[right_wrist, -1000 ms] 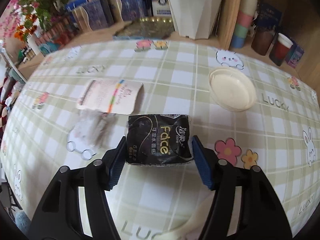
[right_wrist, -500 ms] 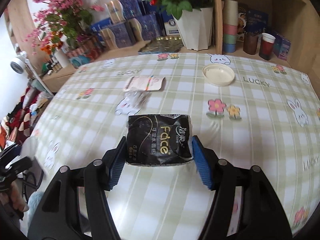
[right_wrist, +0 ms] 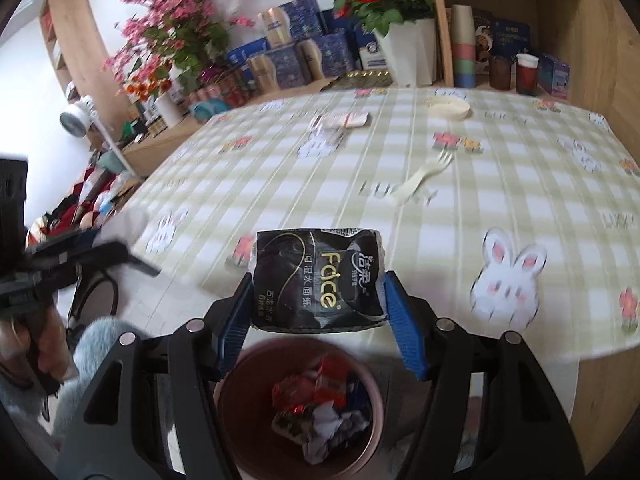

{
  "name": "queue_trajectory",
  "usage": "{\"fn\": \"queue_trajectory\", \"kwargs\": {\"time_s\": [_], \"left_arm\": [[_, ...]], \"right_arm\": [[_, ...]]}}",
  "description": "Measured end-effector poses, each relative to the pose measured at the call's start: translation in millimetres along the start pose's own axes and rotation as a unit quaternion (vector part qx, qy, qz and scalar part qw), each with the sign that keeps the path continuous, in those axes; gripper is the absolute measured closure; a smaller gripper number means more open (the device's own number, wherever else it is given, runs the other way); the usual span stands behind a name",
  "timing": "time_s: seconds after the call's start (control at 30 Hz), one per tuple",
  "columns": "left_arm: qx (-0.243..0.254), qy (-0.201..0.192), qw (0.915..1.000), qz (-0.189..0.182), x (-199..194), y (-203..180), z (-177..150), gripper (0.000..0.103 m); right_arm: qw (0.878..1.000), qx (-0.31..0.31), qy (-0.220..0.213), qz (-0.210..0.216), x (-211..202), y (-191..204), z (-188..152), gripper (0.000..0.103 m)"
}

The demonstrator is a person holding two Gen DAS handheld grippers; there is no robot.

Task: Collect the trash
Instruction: 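Lower the tissue pack into the brown bin and open the right tool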

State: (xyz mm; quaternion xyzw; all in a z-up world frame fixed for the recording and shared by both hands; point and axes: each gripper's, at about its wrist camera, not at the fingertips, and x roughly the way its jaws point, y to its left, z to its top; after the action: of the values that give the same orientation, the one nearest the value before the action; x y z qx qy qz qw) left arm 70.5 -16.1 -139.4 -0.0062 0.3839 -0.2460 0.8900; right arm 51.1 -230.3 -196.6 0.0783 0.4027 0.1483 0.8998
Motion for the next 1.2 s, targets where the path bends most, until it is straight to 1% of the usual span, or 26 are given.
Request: {"fn": "queue_trajectory", "kwargs": {"time_s": [0.07,0.2,0.43,0.73,1.0,1.13,1.17,1.2], "left_arm": [[0.000,0.004,1.0000,-0.001,-1,-3,-8,0.040],[-0.001,0.012,0.9999,0.001,0,-4,-19,0.040],[-0.003,0.023,0.9997,0.002,3,-5,-33,0.040],[-0.013,0.034,0.9993,0.008,6,0,-41,0.040],[-0.020,0.039,0.9990,0.011,9,4,-45,0.040],[-0.020,0.042,0.9988,0.013,10,4,-47,0.040],[-0.020,0.043,0.9988,0.013,11,4,-48,0.040],[-0.021,0.044,0.9987,0.013,11,5,-48,0.040]], "right_arm": [[1.000,-0.008,0.016,0.001,6,6,-17,0.039],[0.998,-0.020,0.067,0.007,30,19,-52,0.039],[0.991,-0.030,0.132,0.008,70,29,-85,0.039],[0.974,-0.069,0.215,0.004,105,43,-112,0.039],[0.959,-0.061,0.278,-0.011,125,34,-127,0.038],[0.951,-0.054,0.304,-0.005,133,31,-134,0.036],[0.951,-0.054,0.306,-0.006,134,30,-134,0.034],[0.951,-0.053,0.305,-0.010,134,30,-134,0.029]]}}
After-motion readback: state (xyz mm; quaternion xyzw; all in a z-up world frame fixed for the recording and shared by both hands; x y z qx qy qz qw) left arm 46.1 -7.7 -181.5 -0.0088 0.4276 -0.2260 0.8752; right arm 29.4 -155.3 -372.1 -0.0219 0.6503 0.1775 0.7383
